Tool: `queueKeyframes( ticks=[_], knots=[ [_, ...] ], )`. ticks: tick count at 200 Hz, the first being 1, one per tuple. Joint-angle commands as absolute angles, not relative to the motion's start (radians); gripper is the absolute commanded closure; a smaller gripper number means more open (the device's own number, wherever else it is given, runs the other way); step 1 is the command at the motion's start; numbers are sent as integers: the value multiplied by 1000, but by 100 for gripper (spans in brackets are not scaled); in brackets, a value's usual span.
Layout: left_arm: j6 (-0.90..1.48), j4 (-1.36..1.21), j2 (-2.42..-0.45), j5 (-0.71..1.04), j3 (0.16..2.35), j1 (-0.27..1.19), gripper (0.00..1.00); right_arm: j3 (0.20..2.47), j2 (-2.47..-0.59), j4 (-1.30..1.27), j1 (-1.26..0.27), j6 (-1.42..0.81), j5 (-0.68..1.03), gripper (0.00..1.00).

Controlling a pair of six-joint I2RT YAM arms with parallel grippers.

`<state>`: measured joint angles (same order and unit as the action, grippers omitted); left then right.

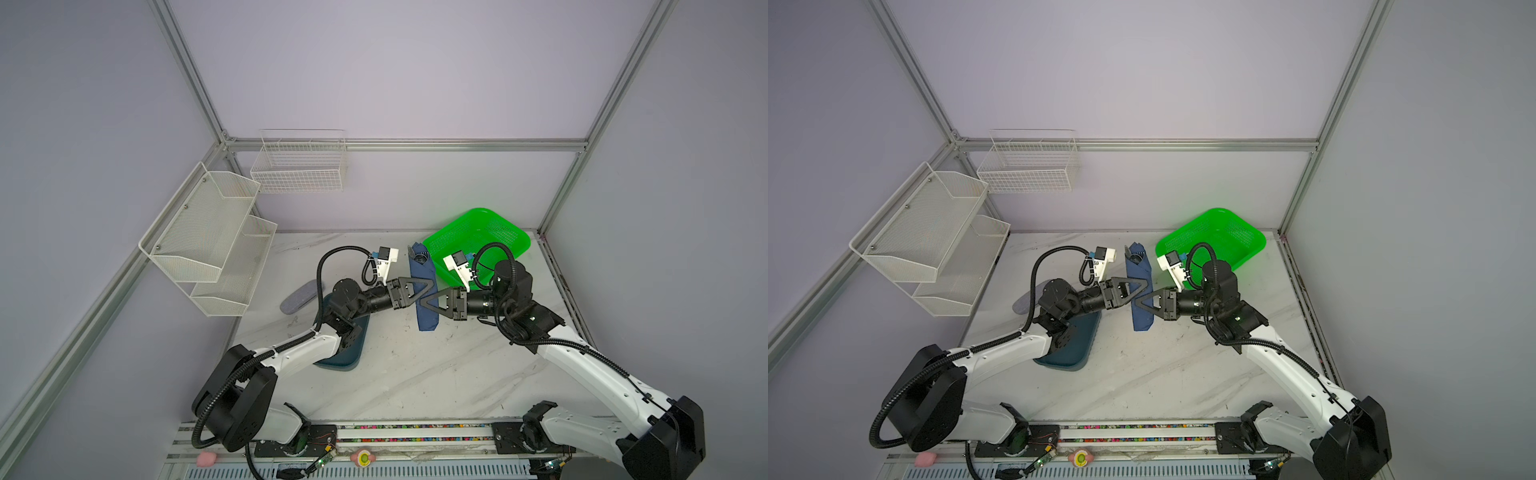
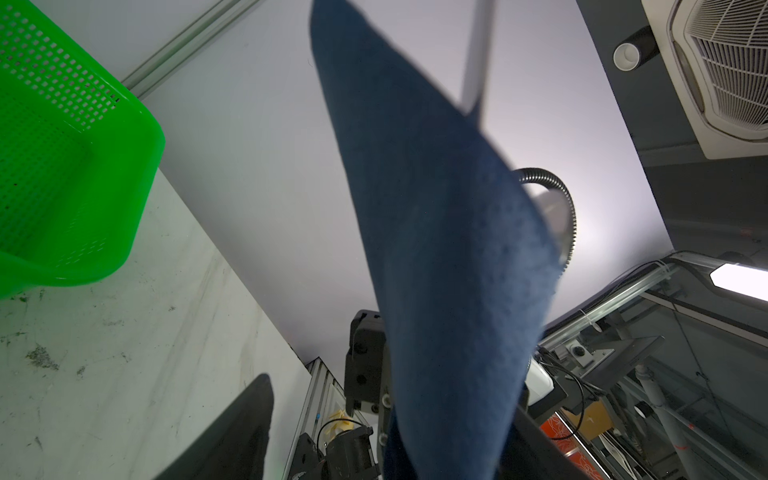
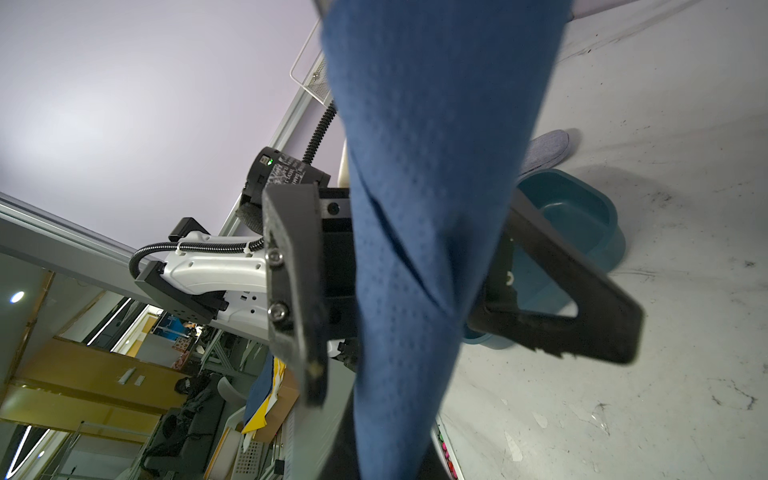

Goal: Place the utensils on the paper napkin and roll it up

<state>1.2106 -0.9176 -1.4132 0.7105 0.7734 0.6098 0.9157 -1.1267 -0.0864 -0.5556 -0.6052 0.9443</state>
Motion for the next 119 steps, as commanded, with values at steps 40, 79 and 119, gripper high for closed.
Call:
queueKeyframes(
  ticks=[40,79,119],
  knots=[
    [1240,-1025,-1448,782,846,617,44,919,-1113,-166,-558,-610,976,94],
    [1279,-1086,-1467,782,853,617,60,916,-1111,-172,-559,-614,979,94],
    [1252,-1050,-1434,756,835,617,78,902,-1106,-172,-557,-616,966,93]
  ],
)
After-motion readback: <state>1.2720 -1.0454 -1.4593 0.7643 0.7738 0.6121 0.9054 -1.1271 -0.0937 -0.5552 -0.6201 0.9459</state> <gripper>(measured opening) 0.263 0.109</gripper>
